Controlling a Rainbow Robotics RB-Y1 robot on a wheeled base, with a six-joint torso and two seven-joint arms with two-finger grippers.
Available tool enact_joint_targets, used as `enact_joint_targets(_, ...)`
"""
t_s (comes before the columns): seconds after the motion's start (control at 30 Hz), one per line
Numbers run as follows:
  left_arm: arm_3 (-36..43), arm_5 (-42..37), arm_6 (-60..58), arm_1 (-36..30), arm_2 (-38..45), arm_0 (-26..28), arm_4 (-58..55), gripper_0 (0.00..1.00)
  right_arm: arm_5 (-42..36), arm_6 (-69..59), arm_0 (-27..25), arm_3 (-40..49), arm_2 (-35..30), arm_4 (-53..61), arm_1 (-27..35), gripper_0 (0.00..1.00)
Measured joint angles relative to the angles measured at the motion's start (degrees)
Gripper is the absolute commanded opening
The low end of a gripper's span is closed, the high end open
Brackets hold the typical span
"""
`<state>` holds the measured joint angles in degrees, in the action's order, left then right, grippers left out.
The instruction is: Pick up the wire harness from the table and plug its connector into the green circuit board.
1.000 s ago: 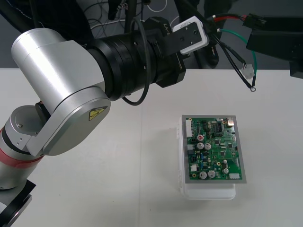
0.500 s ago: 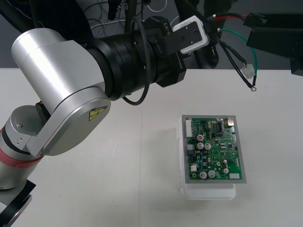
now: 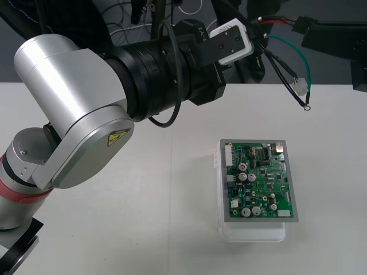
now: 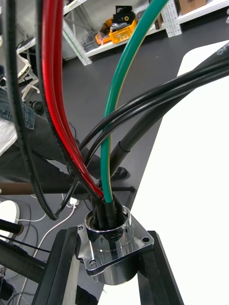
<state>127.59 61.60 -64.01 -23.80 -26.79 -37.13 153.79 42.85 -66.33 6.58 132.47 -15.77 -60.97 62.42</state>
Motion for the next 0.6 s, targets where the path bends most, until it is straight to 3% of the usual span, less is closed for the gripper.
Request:
enact_joint_targets(0.3,0.0,0.0,0.0,0.0,0.0,0.0,0.0,0.01,0.0,0.0,0.0,0.0,0.0,0.0,0.0,0.00)
enact_joint_targets(0.33,0.0,0.0,0.0,0.0,0.0,0.0,0.0,0.14,0.0,0.0,0.0,0.0,0.0,0.0,0.0,0.00)
enact_joint_targets(0.37,0.0,0.0,0.0,0.0,0.0,0.0,0.0,0.54,0.0,0.0,0.0,0.0,0.0,0.0,0.0,0.00)
enact_joint_targets(0.4,0.0,0.0,0.0,0.0,0.0,0.0,0.0,0.82,0.0,0.0,0.0,0.0,0.0,0.0,0.0,0.00)
enact_joint_targets(0.47,0.0,0.0,0.0,0.0,0.0,0.1,0.0,1.00,0.0,0.0,0.0,0.0,0.0,0.0,0.0,0.00)
enact_joint_targets(0.6,0.0,-0.1,0.0,0.0,0.0,0.1,0.0,1.00,0.0,0.0,0.0,0.0,0.0,0.0,0.0,0.00)
